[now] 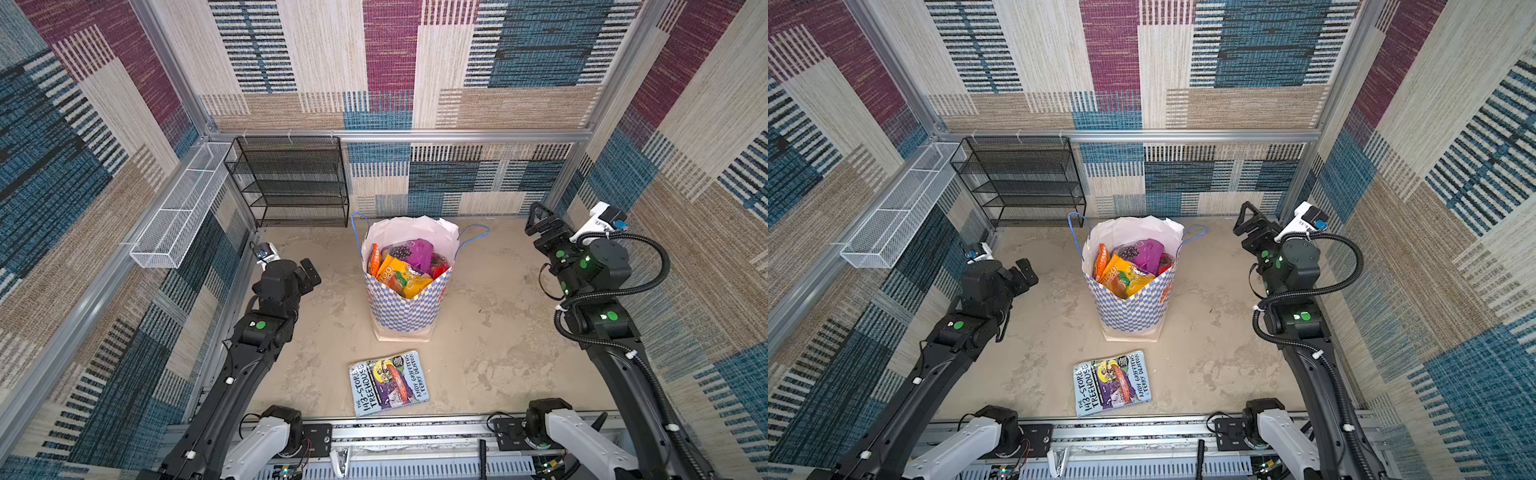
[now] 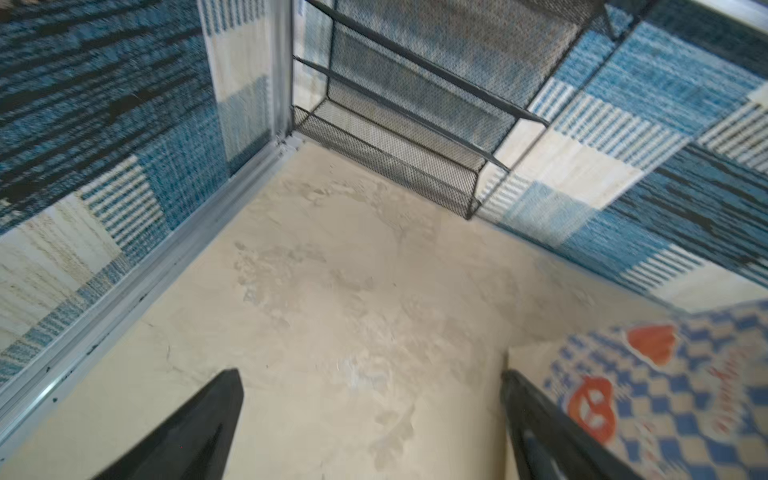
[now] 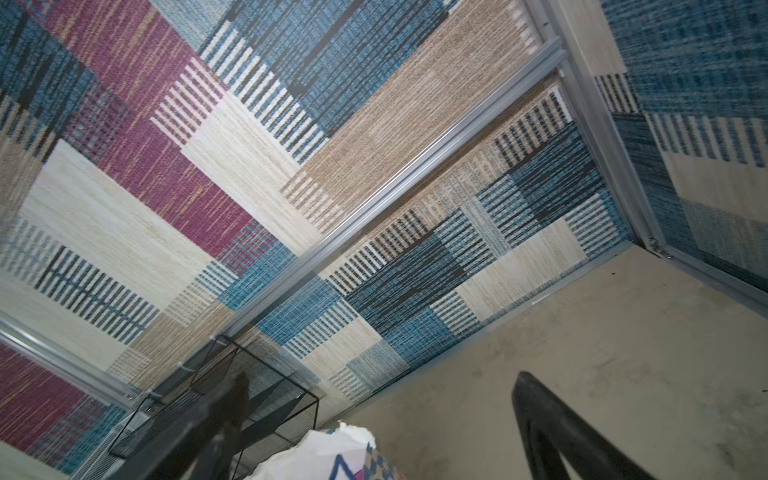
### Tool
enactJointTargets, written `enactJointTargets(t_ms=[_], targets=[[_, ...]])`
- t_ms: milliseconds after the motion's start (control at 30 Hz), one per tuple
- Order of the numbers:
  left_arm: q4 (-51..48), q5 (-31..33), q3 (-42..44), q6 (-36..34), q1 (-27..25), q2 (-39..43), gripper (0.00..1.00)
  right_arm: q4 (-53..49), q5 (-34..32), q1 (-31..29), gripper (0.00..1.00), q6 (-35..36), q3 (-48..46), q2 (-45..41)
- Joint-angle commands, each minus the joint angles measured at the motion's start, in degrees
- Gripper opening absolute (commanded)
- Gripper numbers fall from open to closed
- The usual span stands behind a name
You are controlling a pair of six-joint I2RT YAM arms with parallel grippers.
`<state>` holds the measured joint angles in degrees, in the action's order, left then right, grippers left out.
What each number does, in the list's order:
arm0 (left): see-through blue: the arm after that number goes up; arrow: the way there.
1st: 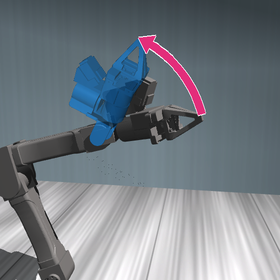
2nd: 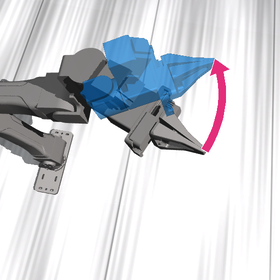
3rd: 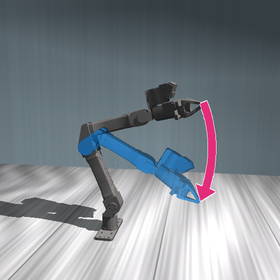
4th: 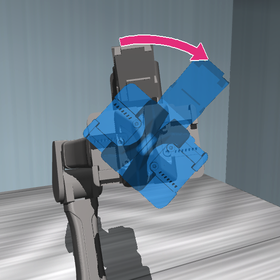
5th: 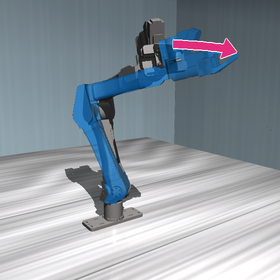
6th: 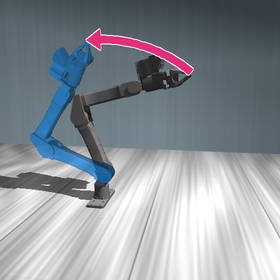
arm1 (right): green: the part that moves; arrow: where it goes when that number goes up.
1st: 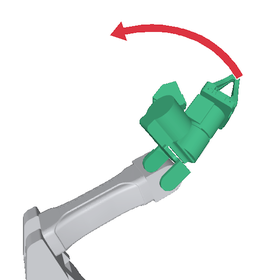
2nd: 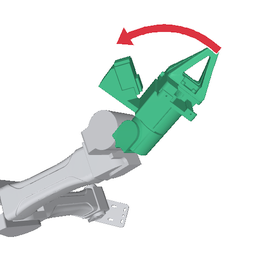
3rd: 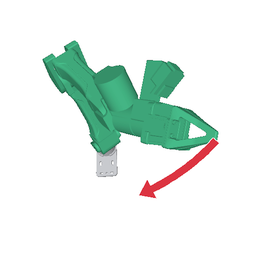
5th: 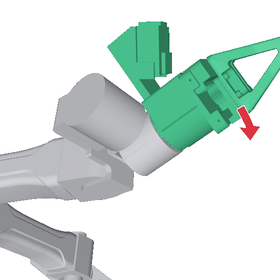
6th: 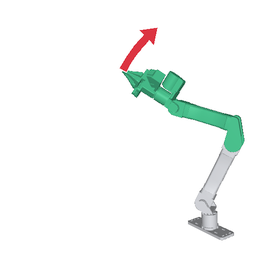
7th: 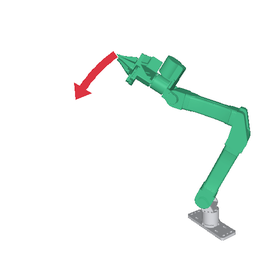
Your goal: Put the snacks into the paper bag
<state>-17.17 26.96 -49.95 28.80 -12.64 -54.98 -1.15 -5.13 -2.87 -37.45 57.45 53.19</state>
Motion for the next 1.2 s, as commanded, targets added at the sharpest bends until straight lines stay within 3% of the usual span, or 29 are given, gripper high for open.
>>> enactJointTargets(t_ms=[0, 133, 433, 500, 567, 733, 800, 900, 933, 1000, 1100, 1167], targets=[[8.2, 14.1, 4.7, 5.8, 0.2, -1.1, 0.99, 12.2, -2.1, 1.3, 1.0, 0.2, -5.9, 0.8], [11.1, 18.4, 8.1, 7.2, 1.2, -5.4, 1.0, 25.4, -4.1, 2.6, 1.0, 2.7, -15.1, 2.2], [22.5, 20.8, 13.5, -6.1, 1.6, -15.5, 1.0, 43.5, -9.5, 3.9, 1.0, 17.4, -29.6, 5.0], [24.6, 20.8, 14.1, -8.3, 1.7, -18.0, 1.0, 44.3, -8.2, 3.9, 1.0, 22.3, -31.3, 8.2], [30.0, 20.2, 15.8, -12.6, 1.7, -20.4, 1.0, 43.1, -9.7, 3.9, 0.99, 22.4, -32.6, 10.0], [53.9, 13.7, 23.6, -26.0, 1.5, -25.9, 1.0, 50.3, -9.9, 3.9, 1.0, 25.2, -41.3, 7.7], [56.4, 8.0, 24.2, -31.0, 1.2, -26.2, 0.99, 52.3, -5.9, 3.9, 1.0, 29.0, -43.7, 6.2], [73.1, 5.5, 29.0, -33.4, 2.4, -31.6, 0.99, 57.4, -1.9, 3.9, 1.0, 30.9, -47.7, 5.7], [74.3, 5.7, 29.6, -33.3, 2.5, -31.5, 0.99, 58.4, -2.2, 3.9, 1.0, 30.3, -48.5, 6.4], [66.4, 3.0, 29.0, -29.9, 3.9, -28.1, 0.99, 58.7, -2.2, 3.9, 1.0, 30.3, -48.8, 7.4], [72.3, -0.2, 30.5, -30.4, 5.5, -29.8, 0.99, 60.6, 1.4, 3.9, 1.0, 33.3, -49.3, 9.0], [69.7, -1.2, 29.9, -29.7, 5.9, -29.2, 0.99, 62.8, 3.2, 3.9, 1.0, 34.6, -50.0, 10.9]])
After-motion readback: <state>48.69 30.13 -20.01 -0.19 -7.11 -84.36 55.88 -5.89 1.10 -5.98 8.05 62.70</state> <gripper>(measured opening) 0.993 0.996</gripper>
